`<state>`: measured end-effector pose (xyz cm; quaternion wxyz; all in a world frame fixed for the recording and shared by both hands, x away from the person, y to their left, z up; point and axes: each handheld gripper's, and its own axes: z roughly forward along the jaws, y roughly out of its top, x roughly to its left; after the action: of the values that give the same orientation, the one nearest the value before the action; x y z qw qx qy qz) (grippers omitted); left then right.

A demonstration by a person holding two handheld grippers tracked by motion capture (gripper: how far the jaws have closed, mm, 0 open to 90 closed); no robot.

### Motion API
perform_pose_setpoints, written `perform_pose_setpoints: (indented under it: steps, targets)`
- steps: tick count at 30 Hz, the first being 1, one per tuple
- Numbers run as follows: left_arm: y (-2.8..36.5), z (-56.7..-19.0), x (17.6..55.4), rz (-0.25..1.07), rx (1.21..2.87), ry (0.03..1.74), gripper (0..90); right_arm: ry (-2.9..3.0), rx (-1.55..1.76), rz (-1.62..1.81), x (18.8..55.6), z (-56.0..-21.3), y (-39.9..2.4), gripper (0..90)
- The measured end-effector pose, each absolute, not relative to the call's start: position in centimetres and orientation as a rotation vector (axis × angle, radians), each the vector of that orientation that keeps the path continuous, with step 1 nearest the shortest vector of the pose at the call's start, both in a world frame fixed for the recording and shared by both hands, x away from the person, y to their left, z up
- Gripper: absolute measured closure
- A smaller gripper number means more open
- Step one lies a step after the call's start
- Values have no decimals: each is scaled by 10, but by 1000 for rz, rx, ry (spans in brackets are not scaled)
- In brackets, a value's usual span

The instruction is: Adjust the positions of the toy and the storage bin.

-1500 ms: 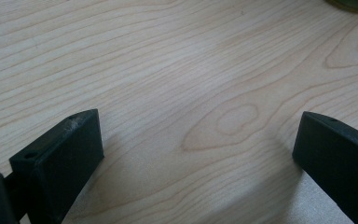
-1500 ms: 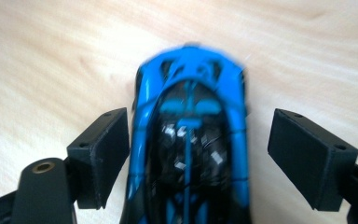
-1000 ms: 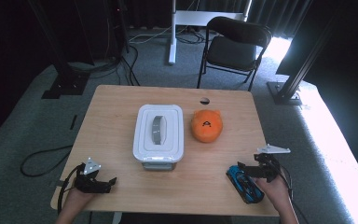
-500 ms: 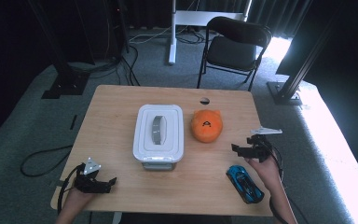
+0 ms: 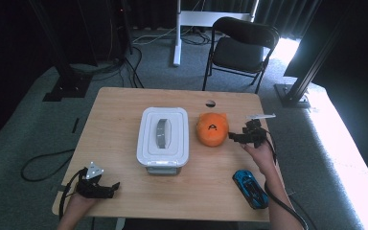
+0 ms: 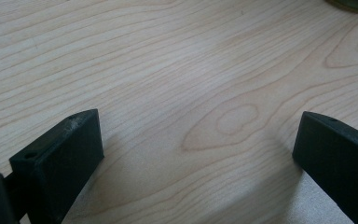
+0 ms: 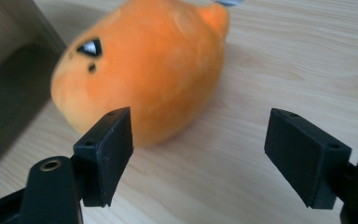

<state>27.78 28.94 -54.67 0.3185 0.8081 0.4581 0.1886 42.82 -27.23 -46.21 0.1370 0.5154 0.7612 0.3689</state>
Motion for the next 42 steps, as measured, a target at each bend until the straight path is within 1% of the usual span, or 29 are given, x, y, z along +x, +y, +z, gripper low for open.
perform_pose_setpoints:
  steps: [5, 10, 11, 12, 14, 15, 17, 19, 20, 21, 22, 23, 27, 34, 37, 42]
  targets:
    - [290, -547, 278, 496, 2127, 1203, 20, 2233, 1511, 1050, 444, -470, -263, 251]
    - [290, -547, 278, 495, 2128, 1201, 20, 2266, 1497, 1034, 450, -474, -258, 259]
    - [290, -547, 278, 495, 2127, 1201, 20, 2280, 1478, 1048, 450, -475, -257, 337]
    - [290, -547, 278, 495, 2128, 1201, 20, 2286, 1458, 1045, 450, -475, -256, 363]
    - [290, -547, 278, 495, 2127, 1201, 20, 2317, 1403, 1035, 448, -477, -255, 475]
    - [290, -547, 278, 495, 2127, 1201, 20, 2317, 1403, 1035, 448, -477, -255, 475]
    - [290, -547, 278, 495, 2127, 1201, 20, 2358, 1398, 1066, 447, -478, -254, 596]
    - [290, -547, 278, 495, 2128, 1201, 20, 2367, 1376, 1066, 445, -478, -253, 683]
    - [290, -547, 278, 495, 2128, 1201, 20, 2370, 1369, 1045, 444, -477, -251, 778]
    - [290, -547, 278, 495, 2128, 1201, 20, 2370, 1369, 1045, 444, -477, -251, 778]
    - [290, -547, 278, 495, 2127, 1201, 20, 2372, 1358, 1027, 442, -476, -249, 882]
    - [290, -547, 278, 495, 2127, 1201, 20, 2358, 1340, 996, 438, -474, -246, 900]
    - [290, -547, 278, 495, 2128, 1201, 20, 2392, 1325, 1044, 432, -471, -241, 900]
    - [290, -547, 278, 495, 2128, 1201, 20, 2431, 1298, 1087, 424, -477, -226, 900]
    - [290, -547, 278, 495, 2128, 1201, 20, 2483, 1260, 1129, 423, -479, -207, 900]
    - [290, -547, 278, 495, 2128, 1201, 20, 2501, 1219, 1161, 425, -475, -188, 900]
